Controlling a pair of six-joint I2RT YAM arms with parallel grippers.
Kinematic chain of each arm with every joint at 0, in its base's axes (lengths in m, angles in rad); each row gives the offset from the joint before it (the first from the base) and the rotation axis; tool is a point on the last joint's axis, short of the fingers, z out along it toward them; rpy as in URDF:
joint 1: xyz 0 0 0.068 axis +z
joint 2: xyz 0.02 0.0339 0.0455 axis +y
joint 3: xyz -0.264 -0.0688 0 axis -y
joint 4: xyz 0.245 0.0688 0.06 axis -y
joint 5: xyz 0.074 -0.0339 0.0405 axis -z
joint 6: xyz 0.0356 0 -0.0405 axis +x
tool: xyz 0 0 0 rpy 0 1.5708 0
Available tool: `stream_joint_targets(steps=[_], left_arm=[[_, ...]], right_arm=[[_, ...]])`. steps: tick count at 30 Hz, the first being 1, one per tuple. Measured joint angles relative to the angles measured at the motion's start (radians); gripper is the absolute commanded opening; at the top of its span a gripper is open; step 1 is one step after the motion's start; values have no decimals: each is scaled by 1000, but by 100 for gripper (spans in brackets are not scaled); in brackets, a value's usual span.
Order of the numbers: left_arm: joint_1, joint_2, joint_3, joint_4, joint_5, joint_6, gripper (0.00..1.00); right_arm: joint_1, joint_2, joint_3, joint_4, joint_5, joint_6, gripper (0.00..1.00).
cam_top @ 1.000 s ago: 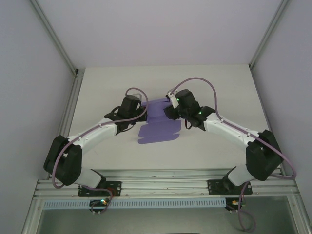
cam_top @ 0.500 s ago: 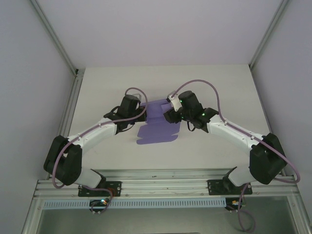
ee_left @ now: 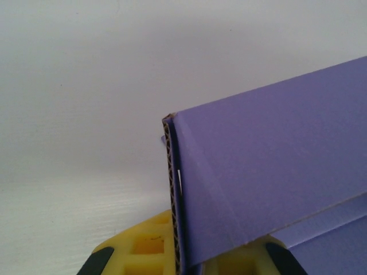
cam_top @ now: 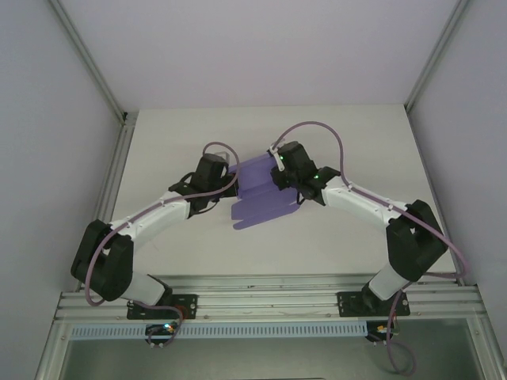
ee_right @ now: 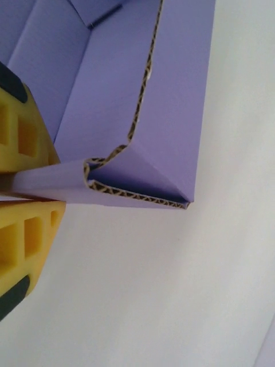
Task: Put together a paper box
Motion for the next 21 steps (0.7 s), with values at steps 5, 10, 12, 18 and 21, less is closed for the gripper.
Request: stream_joint_targets(steps=[5,10,12,18,21], left_arm=[[-15,0,3,2,-10,-2,0],[-27,0,5,10,-8,-5,0],[-34,0,9,17,-3,-5,0],[-42,0,32,24,-2,-5,0],[-42,0,35,30,1,-5,0]], right_arm=[[36,59,61,-53,176,16,10],[62,104,113,-118,309,53,9],[68,114,134,-148,359,71,9],[85,150,205,-225,487,113,10],[93,168,225,-243,538,128,10]])
